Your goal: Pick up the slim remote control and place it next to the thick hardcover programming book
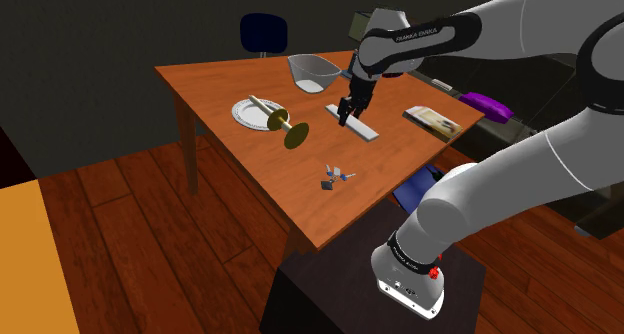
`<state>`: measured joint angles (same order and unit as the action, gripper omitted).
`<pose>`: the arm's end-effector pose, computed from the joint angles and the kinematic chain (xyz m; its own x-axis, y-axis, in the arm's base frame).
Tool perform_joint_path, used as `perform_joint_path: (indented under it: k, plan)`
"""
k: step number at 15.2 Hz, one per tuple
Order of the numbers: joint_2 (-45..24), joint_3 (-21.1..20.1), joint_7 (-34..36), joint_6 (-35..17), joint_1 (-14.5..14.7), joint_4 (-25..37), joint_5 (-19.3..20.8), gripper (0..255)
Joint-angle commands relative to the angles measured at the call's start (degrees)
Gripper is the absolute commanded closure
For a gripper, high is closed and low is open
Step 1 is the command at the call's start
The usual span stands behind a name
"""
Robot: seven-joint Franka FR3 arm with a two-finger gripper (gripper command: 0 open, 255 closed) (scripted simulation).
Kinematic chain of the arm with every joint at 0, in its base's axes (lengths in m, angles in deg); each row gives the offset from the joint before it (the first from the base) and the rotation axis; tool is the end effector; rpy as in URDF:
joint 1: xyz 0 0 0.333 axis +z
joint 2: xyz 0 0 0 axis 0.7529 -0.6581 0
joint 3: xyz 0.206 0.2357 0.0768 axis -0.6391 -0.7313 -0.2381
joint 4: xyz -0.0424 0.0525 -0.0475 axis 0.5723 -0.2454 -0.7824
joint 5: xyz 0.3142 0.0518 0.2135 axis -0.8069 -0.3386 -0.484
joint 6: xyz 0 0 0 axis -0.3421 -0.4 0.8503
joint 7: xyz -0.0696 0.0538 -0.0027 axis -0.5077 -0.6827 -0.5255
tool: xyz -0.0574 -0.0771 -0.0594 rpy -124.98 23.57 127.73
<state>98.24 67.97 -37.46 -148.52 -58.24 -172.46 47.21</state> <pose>0.3697 -0.1696 0.4170 0.9914 -0.1305 -0.0075 -0.1305 -0.9914 0.0082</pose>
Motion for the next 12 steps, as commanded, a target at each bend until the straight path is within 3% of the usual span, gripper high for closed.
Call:
perform_joint_path:
  k: [1,12]
  plan:
    - [0.55,-0.18,0.06,1.70,0.04,1.14,-0.06,255]
    - [-12.35,9.79,-15.15,1.86,-3.61,14.65,-1.67,255]
